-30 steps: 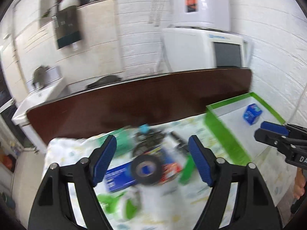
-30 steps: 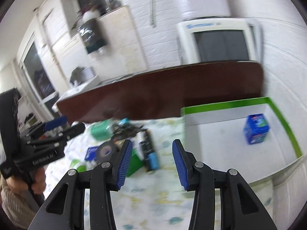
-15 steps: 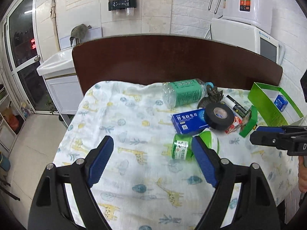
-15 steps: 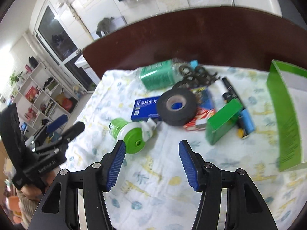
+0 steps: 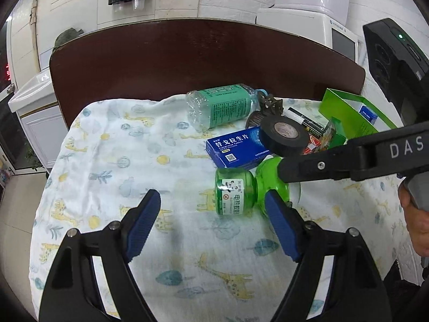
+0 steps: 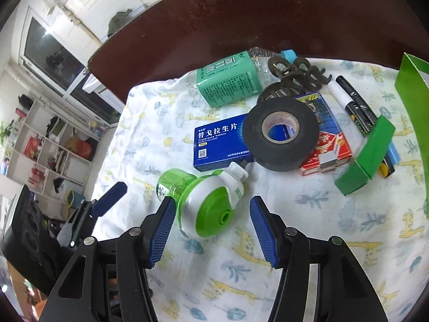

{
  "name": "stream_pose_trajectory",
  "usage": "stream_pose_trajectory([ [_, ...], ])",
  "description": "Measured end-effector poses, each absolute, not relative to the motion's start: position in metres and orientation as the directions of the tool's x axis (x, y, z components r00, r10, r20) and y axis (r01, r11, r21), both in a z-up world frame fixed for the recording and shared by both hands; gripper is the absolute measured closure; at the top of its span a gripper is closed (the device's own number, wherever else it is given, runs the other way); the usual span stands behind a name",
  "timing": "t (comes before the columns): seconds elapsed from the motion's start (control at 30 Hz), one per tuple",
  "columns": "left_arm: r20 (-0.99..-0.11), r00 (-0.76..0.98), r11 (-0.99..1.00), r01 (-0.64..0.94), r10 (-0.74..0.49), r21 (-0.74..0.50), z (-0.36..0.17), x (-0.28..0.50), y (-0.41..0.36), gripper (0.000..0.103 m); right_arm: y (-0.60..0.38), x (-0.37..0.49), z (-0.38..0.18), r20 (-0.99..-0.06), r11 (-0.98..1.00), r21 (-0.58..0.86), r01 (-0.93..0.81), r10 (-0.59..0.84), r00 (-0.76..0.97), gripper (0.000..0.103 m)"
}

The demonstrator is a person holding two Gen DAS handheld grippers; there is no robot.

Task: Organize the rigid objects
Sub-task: 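Move the right tool to the green-white repellent bottle and grasp it, then carry the repellent bottle into the green box and release it beside the tin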

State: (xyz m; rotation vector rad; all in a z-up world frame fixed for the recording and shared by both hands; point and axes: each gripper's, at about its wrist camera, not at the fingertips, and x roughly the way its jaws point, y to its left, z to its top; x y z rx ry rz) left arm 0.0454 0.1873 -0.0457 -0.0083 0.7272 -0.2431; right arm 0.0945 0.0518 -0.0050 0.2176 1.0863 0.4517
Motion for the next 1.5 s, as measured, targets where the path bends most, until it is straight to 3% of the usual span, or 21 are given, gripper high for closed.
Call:
stream_pose_trajectory([
  [0.2,-0.666,0.671,0.943,0.282,-0.325,-0.176,-0.055,0.063,0.188,0.039,0.063,0.108,-0.015,-0.824,0.903,0.376,-0.208,0.429,0.371,0.044],
  [0.33,-0.660,0.642,0.919,0.316,-0.390,-0.236,-0.056,0.066,0.188,0.059,0.064,0.113,-0.016,-0.829,0.909,0.357,-0.213,0.414,0.377,0.044],
  [0.43,-0.657,0.639,0.914,0.328,-0.400,-0.237,-0.055,0.061,0.183,0.067,0.064,0.112,-0.015,-0.830,0.910,0.349,-0.226,0.412,0.375,0.044],
  [0.83,-0.680,0.649,0.938,0.290,-0.340,-0.193,-0.050,0.042,0.170,0.071,0.073,0.091,-0.009,-0.822,0.907,0.282,-0.312,0.396,0.409,0.044],
  [1.5,-0.648,0.699,0.936,0.346,-0.301,-0.061,-0.004,0.020,0.094,0.070,-0.007,0.054,0.026,-0.715,0.884,0.354,-0.305,0.466,0.521,0.044],
])
